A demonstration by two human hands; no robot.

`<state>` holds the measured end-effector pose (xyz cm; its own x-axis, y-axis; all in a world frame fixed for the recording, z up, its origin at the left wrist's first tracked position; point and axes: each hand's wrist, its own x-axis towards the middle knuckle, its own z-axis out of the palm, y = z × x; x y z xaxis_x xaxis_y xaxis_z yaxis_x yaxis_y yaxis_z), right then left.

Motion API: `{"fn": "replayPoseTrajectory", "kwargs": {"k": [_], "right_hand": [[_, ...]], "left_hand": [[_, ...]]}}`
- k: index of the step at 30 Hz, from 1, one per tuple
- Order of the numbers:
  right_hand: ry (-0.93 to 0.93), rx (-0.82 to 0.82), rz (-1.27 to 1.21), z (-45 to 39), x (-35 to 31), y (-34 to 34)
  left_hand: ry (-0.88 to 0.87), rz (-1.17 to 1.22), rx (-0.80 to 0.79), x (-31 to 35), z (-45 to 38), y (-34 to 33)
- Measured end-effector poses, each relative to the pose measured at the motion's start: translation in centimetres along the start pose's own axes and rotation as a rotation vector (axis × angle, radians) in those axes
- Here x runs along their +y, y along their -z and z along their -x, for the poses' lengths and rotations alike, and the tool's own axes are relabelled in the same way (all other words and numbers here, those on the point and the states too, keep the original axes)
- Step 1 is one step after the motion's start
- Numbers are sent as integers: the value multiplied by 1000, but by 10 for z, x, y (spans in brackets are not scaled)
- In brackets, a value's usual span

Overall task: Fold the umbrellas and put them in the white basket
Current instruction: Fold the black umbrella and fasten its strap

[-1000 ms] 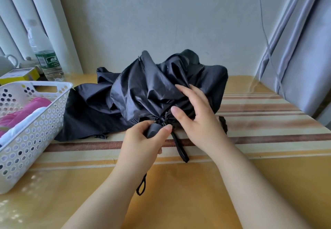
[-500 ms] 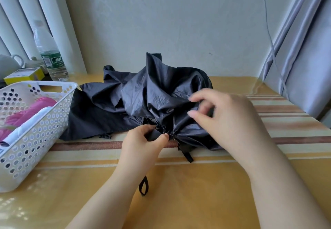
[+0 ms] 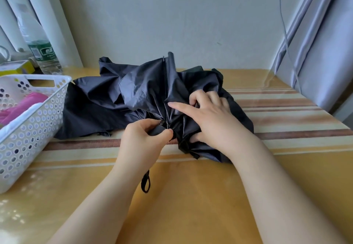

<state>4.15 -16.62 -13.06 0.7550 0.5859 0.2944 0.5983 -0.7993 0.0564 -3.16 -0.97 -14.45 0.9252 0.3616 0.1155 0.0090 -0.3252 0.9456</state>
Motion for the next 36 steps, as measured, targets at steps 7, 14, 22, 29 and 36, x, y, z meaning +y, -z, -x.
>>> {"fn": "replayPoseTrajectory", "kwargs": {"k": [7, 14, 22, 29, 36], "right_hand": [[125, 216, -364, -4, 8, 1], [122, -44, -304, -1, -2, 5], [106, 154, -288, -4, 2, -7], [70, 93, -519, -2, 5, -9], [37, -70, -502, -2, -1, -3]], "left_hand": [[8, 72, -5, 2, -7, 9], [2, 52, -140, 10, -7, 22], [107, 133, -237, 9, -12, 27], [127, -11, -311, 8, -15, 31], [151, -40, -267, 5, -16, 28]]}}
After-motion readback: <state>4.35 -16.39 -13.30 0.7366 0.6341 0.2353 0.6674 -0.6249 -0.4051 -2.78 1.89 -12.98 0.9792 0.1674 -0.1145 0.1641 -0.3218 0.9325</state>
